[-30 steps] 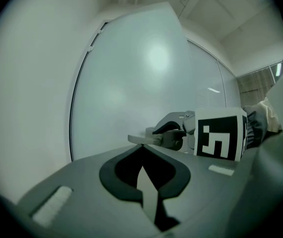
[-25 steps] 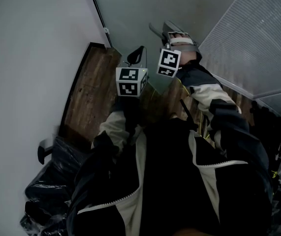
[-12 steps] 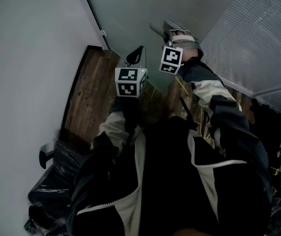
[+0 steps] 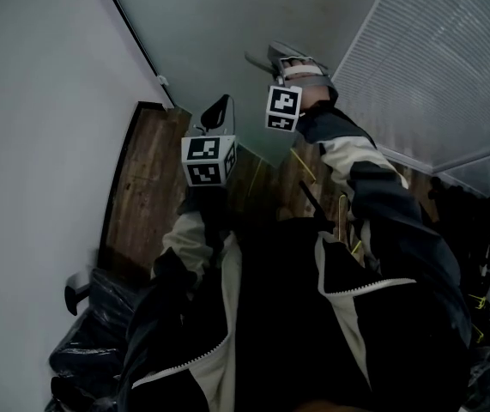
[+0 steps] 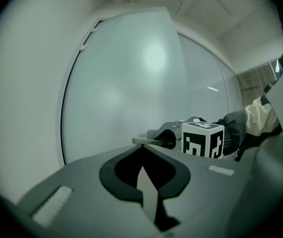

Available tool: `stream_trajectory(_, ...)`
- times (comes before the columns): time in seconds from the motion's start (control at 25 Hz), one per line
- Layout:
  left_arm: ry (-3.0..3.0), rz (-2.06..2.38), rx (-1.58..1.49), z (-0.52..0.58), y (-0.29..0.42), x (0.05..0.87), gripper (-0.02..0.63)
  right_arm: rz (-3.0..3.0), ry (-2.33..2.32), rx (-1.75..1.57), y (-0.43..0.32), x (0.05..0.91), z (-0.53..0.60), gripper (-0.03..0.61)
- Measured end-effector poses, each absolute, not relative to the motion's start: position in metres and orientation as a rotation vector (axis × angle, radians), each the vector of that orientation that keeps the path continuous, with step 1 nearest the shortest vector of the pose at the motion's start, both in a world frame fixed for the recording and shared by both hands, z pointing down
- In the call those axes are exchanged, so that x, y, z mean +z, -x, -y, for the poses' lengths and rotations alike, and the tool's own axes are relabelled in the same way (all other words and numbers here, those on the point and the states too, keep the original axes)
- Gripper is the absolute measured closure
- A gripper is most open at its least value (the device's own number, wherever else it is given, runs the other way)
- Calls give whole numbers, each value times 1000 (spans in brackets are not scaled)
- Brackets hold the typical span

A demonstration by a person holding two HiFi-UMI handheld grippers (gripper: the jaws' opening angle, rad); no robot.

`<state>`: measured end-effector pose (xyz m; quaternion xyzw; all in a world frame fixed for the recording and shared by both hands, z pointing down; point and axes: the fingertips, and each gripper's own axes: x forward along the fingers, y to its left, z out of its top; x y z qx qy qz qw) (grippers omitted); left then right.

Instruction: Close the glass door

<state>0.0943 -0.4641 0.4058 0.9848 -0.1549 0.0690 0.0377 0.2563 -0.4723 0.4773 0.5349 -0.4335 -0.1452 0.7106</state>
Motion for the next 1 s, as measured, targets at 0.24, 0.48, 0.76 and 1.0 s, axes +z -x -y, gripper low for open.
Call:
stream_trajectory(0.24, -3020, 531, 216, 463, -127, 403, 607, 958, -1160, -322, -312, 478, 476, 443)
stream_trajectory(0.48, -2979, 545, 215, 468, -158, 401, 607, 924, -1145, -327, -375, 475, 488, 443)
stream_trajectory(0.76, -2952, 604, 223, 475, -177, 402, 607, 894, -1067, -331, -436, 480, 509, 443)
stream_trajectory(1.0, -2938, 685, 243, 482, -188, 402, 607, 863, -1067, -337, -490, 477, 526, 445)
